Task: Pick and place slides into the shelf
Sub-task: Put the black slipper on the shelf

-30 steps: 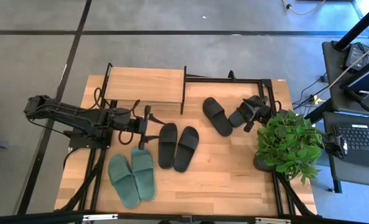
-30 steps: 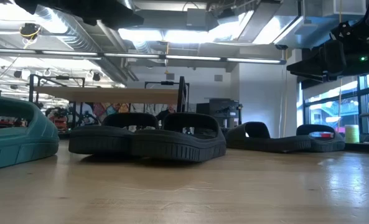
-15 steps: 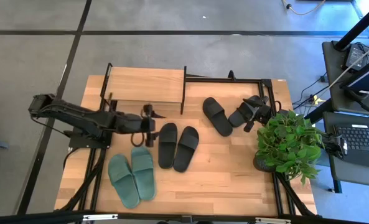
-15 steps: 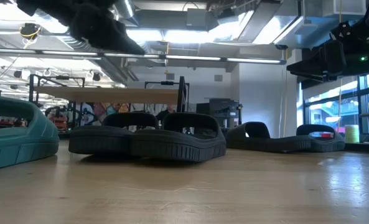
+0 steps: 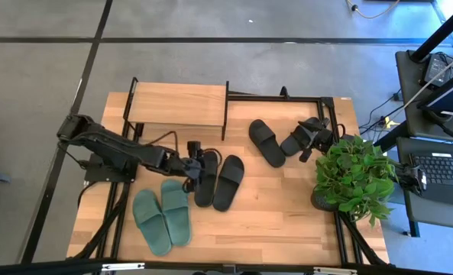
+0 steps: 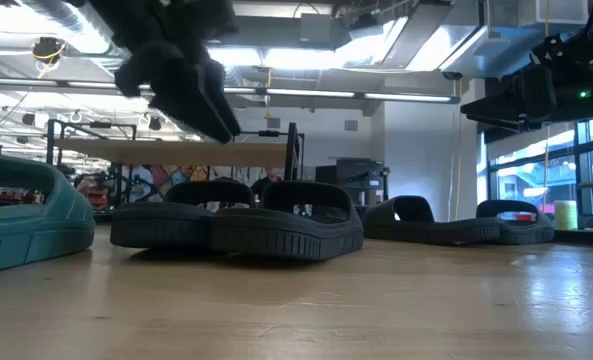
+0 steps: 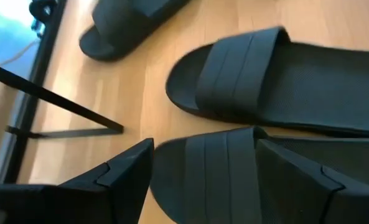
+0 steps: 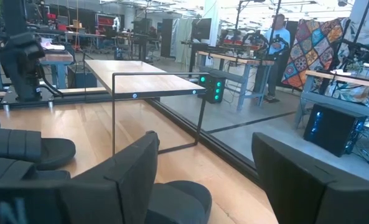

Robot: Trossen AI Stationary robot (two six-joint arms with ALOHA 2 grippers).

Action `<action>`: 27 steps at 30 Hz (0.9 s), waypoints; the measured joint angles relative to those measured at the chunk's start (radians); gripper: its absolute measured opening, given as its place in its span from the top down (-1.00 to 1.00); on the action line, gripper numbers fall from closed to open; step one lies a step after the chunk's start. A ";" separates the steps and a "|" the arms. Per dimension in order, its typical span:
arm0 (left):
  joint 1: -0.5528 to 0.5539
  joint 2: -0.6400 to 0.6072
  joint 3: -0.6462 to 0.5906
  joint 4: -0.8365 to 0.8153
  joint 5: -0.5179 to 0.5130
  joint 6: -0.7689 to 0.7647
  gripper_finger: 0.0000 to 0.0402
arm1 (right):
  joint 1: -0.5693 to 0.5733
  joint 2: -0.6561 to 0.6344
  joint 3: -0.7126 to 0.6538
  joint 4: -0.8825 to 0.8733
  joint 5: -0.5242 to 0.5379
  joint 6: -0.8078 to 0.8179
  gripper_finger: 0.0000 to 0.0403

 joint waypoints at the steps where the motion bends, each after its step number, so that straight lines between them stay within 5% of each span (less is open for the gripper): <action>1: -0.001 0.014 0.000 -0.001 0.001 -0.001 -0.36 | 0.000 0.000 0.000 0.000 0.000 -0.001 -0.28; 15: -0.027 0.176 0.000 -0.007 -0.050 0.003 -0.36 | 0.000 0.000 0.000 0.000 0.000 -0.007 -0.28; 27: -0.025 0.191 0.000 -0.012 -0.051 0.003 -0.36 | 0.000 0.000 0.000 0.000 0.000 -0.003 -0.28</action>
